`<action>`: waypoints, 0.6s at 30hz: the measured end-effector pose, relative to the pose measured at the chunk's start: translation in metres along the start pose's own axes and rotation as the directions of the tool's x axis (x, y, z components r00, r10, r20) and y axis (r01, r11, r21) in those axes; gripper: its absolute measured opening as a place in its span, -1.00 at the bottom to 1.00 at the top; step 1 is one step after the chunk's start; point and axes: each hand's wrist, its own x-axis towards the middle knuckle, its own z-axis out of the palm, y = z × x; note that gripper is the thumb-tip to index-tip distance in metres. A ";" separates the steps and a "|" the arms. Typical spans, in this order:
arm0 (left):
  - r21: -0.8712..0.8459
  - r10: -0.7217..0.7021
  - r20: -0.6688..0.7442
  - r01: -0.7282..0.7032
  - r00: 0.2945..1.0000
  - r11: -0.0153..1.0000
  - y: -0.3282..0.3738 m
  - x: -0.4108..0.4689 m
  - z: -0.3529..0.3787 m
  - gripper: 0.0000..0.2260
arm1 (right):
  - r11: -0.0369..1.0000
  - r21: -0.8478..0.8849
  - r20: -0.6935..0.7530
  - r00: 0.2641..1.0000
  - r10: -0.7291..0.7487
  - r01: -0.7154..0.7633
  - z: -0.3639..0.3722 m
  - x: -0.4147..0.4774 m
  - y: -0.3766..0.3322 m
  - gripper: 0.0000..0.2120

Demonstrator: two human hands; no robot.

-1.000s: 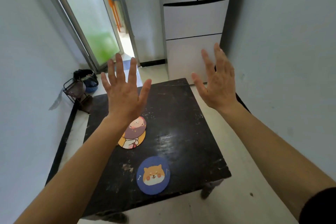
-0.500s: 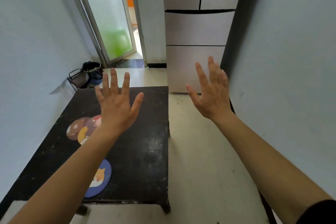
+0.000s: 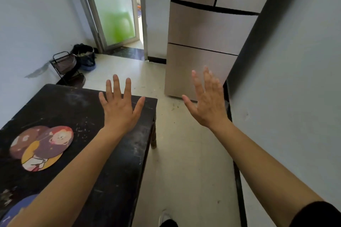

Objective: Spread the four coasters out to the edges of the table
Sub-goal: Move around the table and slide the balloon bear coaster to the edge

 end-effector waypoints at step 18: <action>0.179 -0.633 -0.140 0.648 0.762 0.740 -0.082 0.094 0.003 -0.32 | 0.773 0.404 0.074 0.825 -0.560 0.489 0.142 0.259 -0.127 -0.25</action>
